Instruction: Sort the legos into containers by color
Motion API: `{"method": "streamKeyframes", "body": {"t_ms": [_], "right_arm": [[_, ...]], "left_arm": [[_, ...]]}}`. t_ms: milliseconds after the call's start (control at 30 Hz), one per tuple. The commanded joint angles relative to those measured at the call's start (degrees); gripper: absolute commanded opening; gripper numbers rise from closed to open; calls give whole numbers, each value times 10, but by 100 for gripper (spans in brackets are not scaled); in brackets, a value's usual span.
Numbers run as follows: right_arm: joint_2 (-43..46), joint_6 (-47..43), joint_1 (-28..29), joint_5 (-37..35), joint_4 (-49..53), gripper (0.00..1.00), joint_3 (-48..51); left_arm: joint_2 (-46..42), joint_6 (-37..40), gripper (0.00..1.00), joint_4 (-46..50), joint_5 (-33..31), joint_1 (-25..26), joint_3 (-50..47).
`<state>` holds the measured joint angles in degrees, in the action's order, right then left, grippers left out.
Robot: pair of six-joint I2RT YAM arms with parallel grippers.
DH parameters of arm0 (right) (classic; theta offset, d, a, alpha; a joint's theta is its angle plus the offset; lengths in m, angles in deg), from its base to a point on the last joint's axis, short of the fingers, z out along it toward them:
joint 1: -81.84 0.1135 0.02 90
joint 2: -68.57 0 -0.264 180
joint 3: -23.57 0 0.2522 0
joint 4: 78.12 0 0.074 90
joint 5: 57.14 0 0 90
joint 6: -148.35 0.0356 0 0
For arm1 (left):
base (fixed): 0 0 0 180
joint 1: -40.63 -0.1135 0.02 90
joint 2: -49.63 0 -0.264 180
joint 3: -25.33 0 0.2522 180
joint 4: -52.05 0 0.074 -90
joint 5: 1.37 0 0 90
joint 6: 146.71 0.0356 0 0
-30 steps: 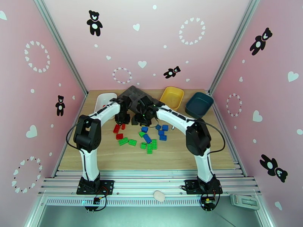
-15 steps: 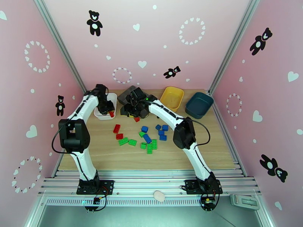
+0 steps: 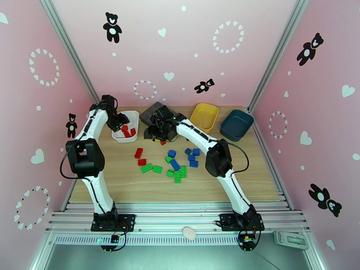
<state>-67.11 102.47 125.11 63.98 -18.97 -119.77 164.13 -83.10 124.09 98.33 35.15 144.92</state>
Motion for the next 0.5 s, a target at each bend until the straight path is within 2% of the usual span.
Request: {"method": "streamKeyframes", "body": {"t_ms": [0,300,467], "right_arm": [[40,-19,1,-31,27,63,31],[89,-34,1,-78,35,63,122],[123,-36,2,-91,22,65,183]], "left_arm": [[-52,21,58,4,1,16,-40],[-152,50,60,-9,-40,88,-189],[-168,60,62,-11,-74,135,-241]]}}
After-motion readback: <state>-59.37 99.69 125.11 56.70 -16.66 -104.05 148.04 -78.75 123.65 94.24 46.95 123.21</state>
